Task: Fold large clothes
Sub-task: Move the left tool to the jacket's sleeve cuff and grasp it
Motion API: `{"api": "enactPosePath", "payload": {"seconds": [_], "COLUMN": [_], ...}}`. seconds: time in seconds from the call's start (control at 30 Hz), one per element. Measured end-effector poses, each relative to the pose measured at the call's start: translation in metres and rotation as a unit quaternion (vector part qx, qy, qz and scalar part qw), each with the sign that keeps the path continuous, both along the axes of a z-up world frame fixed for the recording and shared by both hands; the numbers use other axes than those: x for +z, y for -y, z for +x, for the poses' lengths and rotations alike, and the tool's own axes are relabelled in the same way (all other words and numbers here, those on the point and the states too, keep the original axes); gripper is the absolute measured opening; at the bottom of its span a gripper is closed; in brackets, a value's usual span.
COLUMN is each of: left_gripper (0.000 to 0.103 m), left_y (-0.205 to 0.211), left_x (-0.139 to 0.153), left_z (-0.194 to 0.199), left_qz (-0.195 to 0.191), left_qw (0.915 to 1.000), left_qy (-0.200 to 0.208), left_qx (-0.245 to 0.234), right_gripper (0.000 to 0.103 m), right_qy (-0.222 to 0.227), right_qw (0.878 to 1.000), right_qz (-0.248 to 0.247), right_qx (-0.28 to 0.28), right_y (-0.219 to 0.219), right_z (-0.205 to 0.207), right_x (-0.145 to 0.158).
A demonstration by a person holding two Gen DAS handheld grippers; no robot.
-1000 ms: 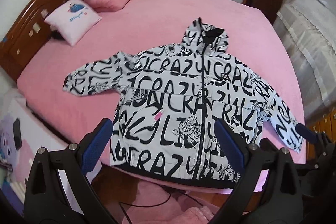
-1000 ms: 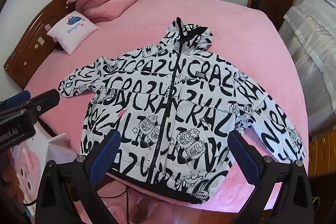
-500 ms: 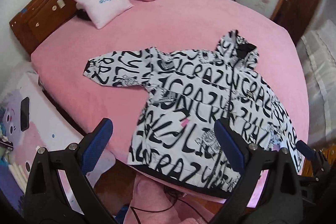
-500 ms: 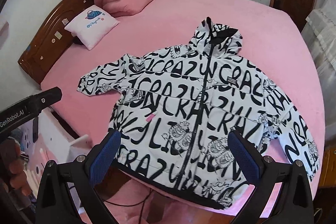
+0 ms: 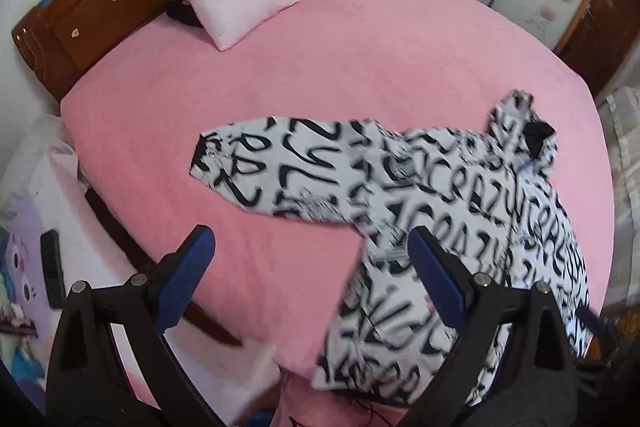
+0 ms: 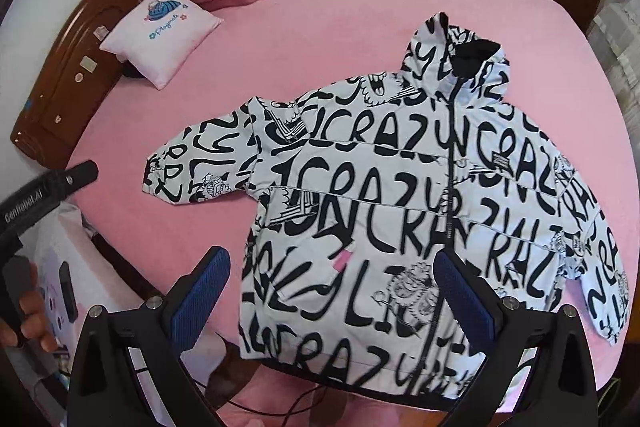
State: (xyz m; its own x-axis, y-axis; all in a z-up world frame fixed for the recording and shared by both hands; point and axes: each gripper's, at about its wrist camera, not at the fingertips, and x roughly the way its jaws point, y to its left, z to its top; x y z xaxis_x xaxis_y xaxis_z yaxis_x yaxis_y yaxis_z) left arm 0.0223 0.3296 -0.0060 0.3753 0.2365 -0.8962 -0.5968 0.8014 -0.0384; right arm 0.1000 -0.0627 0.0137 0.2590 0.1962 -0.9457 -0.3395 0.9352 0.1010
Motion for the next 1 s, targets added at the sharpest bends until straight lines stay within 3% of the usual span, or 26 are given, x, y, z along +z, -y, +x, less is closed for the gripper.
{"api": "enactPosePath", "payload": {"seconds": [0.23,0.37,0.53,0.7,0.77,0.87,1.0], "left_gripper": [0.096,0.096,0.095,0.093,0.093,0.092,0.076], "left_y": [-0.140,-0.204,-0.267,-0.293,-0.299,-0.306,-0.308], "left_x": [-0.076,-0.143,-0.242,-0.306,-0.324,-0.346,-0.355], "left_z": [0.033,0.031,0.013,-0.008,-0.013,-0.017,-0.017], "left_qz": [-0.046,-0.106,-0.196,-0.250,-0.267,-0.281,-0.258], "left_qw": [0.9964,0.9852,0.9509,0.9098,0.8972,0.8831,0.8849], "left_qy": [-0.007,-0.015,-0.024,-0.009,0.006,0.025,0.050], "left_qx": [0.070,0.134,0.238,0.331,0.351,0.375,0.384], "right_gripper": [0.103,0.103,0.103,0.103,0.103,0.103,0.103], "right_qy": [-0.043,-0.070,-0.109,-0.137,-0.134,-0.128,-0.128], "right_qw": [0.999,0.997,0.993,0.988,0.988,0.988,0.987], "right_qz": [-0.006,-0.007,-0.039,-0.059,-0.068,-0.077,-0.076], "right_qx": [-0.016,-0.024,-0.024,-0.035,-0.031,-0.039,-0.056], "right_y": [-0.069,-0.092,-0.110,-0.109,-0.108,-0.103,-0.094], "right_z": [0.013,0.014,0.013,0.014,0.016,0.019,0.027], "right_x": [-0.053,-0.086,-0.127,-0.146,-0.149,-0.147,-0.150]}}
